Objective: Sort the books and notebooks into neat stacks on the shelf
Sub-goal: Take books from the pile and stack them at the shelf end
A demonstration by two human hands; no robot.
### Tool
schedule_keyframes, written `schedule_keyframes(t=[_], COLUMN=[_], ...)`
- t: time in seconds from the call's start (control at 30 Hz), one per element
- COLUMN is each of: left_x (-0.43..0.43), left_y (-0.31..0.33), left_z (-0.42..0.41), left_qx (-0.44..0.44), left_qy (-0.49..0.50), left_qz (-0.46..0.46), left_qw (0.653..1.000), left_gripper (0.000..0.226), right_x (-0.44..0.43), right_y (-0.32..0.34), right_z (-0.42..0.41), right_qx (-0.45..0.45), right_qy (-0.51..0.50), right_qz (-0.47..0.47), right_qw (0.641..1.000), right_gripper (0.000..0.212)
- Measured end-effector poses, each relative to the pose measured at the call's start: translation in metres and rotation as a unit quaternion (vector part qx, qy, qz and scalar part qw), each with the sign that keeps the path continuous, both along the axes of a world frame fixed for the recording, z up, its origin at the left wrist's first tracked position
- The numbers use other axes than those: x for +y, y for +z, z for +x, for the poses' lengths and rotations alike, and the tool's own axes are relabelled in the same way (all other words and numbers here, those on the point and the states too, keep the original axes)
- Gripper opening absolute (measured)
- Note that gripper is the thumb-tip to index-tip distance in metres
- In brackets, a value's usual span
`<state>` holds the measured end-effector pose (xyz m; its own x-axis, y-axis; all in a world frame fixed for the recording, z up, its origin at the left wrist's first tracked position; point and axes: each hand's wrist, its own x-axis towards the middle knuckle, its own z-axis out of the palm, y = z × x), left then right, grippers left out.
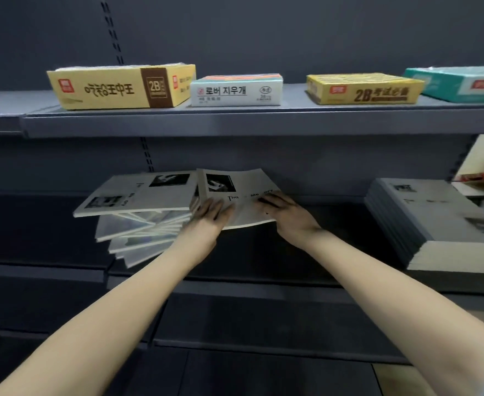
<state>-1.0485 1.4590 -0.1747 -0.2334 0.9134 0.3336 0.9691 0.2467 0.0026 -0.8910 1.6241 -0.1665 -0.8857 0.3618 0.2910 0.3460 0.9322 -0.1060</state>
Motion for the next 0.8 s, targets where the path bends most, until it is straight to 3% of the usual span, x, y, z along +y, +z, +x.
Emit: schedule_keyframes(t=[0.43,0.6,0.8], left_x=[0.136,0.17,0.193], left_y=[0.0,-0.004,-0.015], left_z=[0.138,0.204,0.271], left_qx=[-0.025,-0.021,0.0], left_qy=[-0.153,-0.18,-0.179], left_qz=[-0.045,-0.077,-0.165], left_qw=[0.987,0.98,0.97], left_gripper=[0.088,0.086,0.072], right_x=[0.071,0.081,0.085], right_y=[0.0,-0.009,-0.032], right_z=[0.183,0.255,0.322], right_qx=[0.015,0.013,-0.085], right_qy=[-0.172,-0.23,-0.282], right_qz=[0.026,0.039,0.063], right_qw=[0.985,0.972,0.953], right_gripper=[0.082,0.07,0.057])
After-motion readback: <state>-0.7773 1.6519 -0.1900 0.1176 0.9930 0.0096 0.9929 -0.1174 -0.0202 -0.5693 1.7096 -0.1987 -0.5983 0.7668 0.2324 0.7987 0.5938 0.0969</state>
